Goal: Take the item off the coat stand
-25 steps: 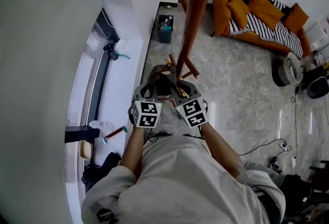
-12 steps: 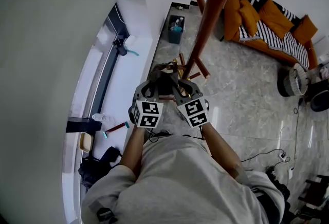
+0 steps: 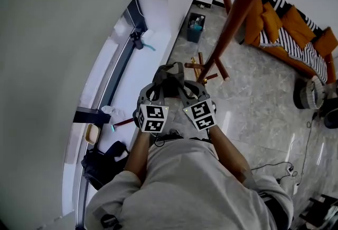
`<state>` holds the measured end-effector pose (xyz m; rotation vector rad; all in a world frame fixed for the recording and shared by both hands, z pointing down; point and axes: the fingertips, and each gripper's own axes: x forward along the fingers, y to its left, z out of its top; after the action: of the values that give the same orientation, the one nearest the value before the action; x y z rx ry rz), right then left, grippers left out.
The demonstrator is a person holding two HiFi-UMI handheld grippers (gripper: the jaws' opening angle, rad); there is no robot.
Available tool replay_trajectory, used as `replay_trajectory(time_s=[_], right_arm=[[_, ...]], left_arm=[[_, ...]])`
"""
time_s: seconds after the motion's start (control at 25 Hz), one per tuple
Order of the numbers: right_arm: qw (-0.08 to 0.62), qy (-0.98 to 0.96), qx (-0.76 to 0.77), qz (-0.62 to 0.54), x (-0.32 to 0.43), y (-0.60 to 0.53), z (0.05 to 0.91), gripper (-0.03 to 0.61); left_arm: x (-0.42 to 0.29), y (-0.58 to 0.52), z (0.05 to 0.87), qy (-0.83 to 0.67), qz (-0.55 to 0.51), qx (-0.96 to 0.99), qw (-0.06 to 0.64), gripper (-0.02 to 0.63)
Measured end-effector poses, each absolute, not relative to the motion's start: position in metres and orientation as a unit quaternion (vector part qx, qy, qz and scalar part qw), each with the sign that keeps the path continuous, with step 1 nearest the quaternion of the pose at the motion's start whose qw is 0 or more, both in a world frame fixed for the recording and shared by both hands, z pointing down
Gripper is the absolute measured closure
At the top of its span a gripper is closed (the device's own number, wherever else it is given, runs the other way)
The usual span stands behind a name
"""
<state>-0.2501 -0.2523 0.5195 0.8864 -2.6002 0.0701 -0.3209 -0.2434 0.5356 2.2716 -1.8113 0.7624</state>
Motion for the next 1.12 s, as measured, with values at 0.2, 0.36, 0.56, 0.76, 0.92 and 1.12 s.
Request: replay_trajectory(time_s=[0.2,0.36,0.56,0.76,0.92,1.12], right_arm=[[0.212,-0.932,0.291,0.038,-0.253,-0.231,0.534,0.525],[0.229,-0.929,0.287,0.05,-0.242,-0.215,0.548,0.525],[0.243,-0.917,0.309,0.067,-0.197,-0.206,0.558,0.526],[0.243,-0.898,0.358,0.081,-0.132,-0.202,0.557,0.528],[0.236,-0.876,0.412,0.084,-0.075,-0.201,0.552,0.528],[0.212,-0.841,0.491,0.083,0.006,-0.2,0.537,0.529]], left_arm=[[-0.324,-0.218,0.55,-0.609,0.261,0.743,0.098,0.578],[-0.31,-0.202,0.565,-0.6,0.263,0.746,0.118,0.578],[-0.264,-0.2,0.577,-0.572,0.265,0.766,0.129,0.578],[-0.196,-0.203,0.574,-0.524,0.269,0.799,0.12,0.58],[-0.139,-0.208,0.571,-0.482,0.263,0.83,0.1,0.58],[-0.058,-0.213,0.557,-0.422,0.253,0.868,0.07,0.583]])
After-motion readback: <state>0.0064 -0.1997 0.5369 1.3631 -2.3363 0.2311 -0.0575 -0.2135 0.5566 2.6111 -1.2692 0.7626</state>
